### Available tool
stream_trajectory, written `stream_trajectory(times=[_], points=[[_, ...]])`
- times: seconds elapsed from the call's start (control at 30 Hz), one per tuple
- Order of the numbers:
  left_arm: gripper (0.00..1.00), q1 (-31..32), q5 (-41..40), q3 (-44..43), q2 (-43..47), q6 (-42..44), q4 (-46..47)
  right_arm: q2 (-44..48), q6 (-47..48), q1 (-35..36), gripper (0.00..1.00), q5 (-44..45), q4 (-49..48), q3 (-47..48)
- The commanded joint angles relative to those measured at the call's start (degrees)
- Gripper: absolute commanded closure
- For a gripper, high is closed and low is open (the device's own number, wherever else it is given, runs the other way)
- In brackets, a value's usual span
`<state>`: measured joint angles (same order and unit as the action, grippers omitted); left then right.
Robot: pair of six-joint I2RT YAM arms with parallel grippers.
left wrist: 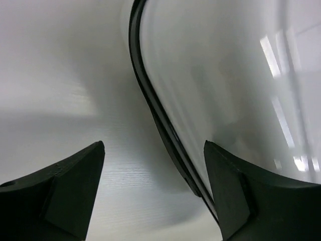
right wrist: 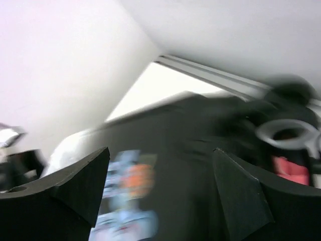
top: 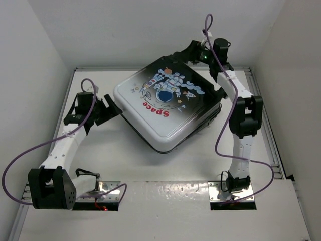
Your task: Pack the luggage
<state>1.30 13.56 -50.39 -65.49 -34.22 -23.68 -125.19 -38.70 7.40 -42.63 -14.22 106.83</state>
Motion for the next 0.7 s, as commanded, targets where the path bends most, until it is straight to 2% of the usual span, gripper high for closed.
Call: stream_trajectory(times=[0.0, 0.07, 0.17, 0.27, 0.37, 0.43, 0.5, 0.53, 0.57, 0.6, 0.67], points=[[0.16, -1.7, 7.2, 2.0, 1.2, -3.2, 5.2, 10.1, -3.9, 0.1, 0.17, -7.3, -5.0, 2.1], [0.22, -1.7, 7.2, 4.0, 1.2, -3.2, 4.4, 12.5, -3.8, -1.0, 0.17, -3.6, -5.9, 0.9], [0.26, 0.0, 8.5, 7.8, 1.2, -4.4, 3.8, 14.4, -2.9, -5.1, 0.15, 1.4, -4.4, 2.0], [0.29, 3.9, 8.5, 11.2, 0.1, -8.1, 3.8, 16.1, -3.1, -9.3, 0.15, 2.0, -3.8, 2.7], [0.32, 6.0, 8.5, 12.9, -1.5, -10.1, 6.8, 20.7, -4.6, -13.6, 0.24, -1.0, -3.6, -1.0], [0.33, 6.5, 8.5, 14.3, -3.3, -12.0, 10.0, 24.6, -4.7, -17.4, 0.3, -6.2, -4.9, -8.1], [0.33, 6.5, 9.0, 14.3, -5.9, -13.7, 14.4, 29.8, -3.8, -20.0, 0.32, -9.1, -5.5, -18.3], [0.33, 7.1, 9.0, 14.3, -6.7, -15.4, 15.8, 36.1, -2.2, -21.8, 0.33, -14.3, -5.3, -21.3], [0.33, 7.7, 9.0, 14.3, -7.7, -16.1, 17.3, 38.4, 0.4, -22.6, 0.33, -16.0, -4.6, -24.3], [0.32, 7.8, 8.4, 14.3, -8.5, -16.8, 19.6, 40.8, 2.4, -23.8, 0.33, -18.3, -3.3, -34.1], [0.3, 7.8, 8.4, 13.7, -10.6, -18.9, 22.4, 52.2, 13.1, -26.4, 0.33, -21.4, 3.6, -43.7]])
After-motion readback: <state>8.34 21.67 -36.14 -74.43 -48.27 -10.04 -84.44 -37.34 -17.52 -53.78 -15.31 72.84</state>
